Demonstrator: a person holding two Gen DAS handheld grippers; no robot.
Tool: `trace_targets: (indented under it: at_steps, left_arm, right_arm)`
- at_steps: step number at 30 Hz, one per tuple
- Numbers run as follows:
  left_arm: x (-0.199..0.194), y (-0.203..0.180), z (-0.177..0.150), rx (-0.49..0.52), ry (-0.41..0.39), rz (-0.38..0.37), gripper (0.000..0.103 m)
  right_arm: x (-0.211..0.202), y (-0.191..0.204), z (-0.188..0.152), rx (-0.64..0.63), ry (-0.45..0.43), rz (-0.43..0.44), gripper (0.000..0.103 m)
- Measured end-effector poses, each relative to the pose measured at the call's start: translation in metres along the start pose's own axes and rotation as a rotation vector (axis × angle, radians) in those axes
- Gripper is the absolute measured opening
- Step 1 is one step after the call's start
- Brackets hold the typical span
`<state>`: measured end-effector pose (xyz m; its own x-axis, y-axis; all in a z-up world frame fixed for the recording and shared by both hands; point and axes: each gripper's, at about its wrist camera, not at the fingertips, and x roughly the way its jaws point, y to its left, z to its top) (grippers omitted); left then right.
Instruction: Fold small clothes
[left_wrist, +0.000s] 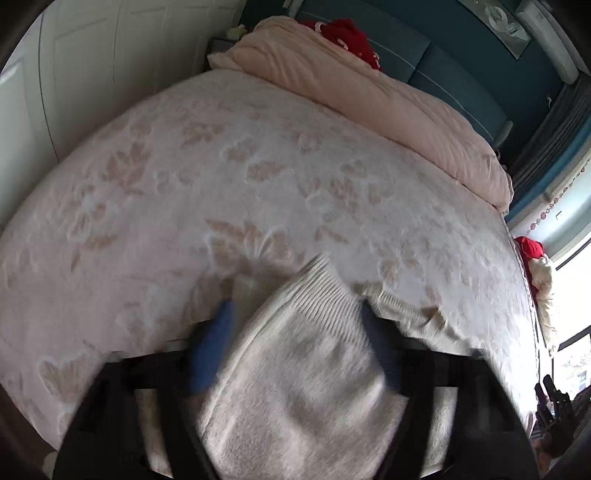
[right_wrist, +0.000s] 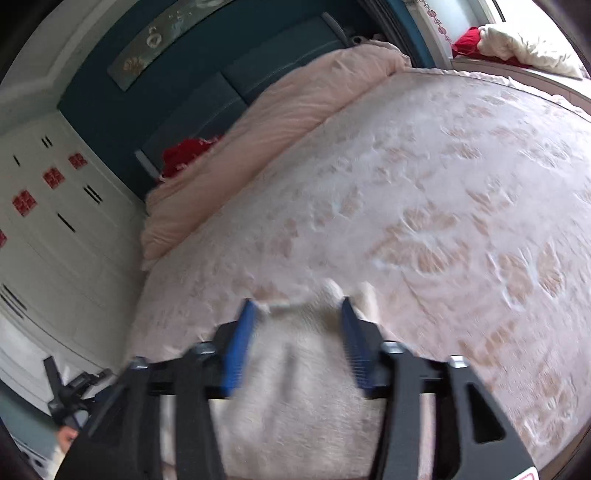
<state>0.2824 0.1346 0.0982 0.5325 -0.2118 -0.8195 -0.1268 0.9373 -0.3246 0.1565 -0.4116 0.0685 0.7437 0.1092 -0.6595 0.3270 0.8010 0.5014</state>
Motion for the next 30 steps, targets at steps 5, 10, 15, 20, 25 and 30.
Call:
trace_targets:
  at_steps: [5,10,15,20,25,30]
  left_arm:
    - [0.051,-0.005,-0.015,0.077,0.074,0.056,0.084]
    - [0.119,-0.006,-0.019,0.063,0.199,0.043,0.047]
    - [0.097,-0.01,-0.01,0.08,0.145,-0.031,0.008]
    - [0.04,-0.012,0.028,0.073,0.014,-0.094,0.008]
    - [0.123,0.011,0.014,0.032,0.173,0.06,0.009]
    - [0.142,0.008,-0.012,0.102,0.163,0.121,0.015]
  right_arm:
    - [0.046,-0.021,-0.018,-0.038,0.106,-0.113,0.056]
    - [0.096,-0.025,-0.02,-0.027,0.188,-0.153,0.057]
    - [0.093,-0.003,-0.012,-0.093,0.183,-0.092,0.006]
    - [0.02,0.024,0.031,-0.09,-0.068,0.034,0.006]
    - [0.123,-0.023,0.001,-0.091,0.182,-0.195,0.006]
    - [0.13,-0.03,-0.005,-0.055,0.227,-0.186,0.014]
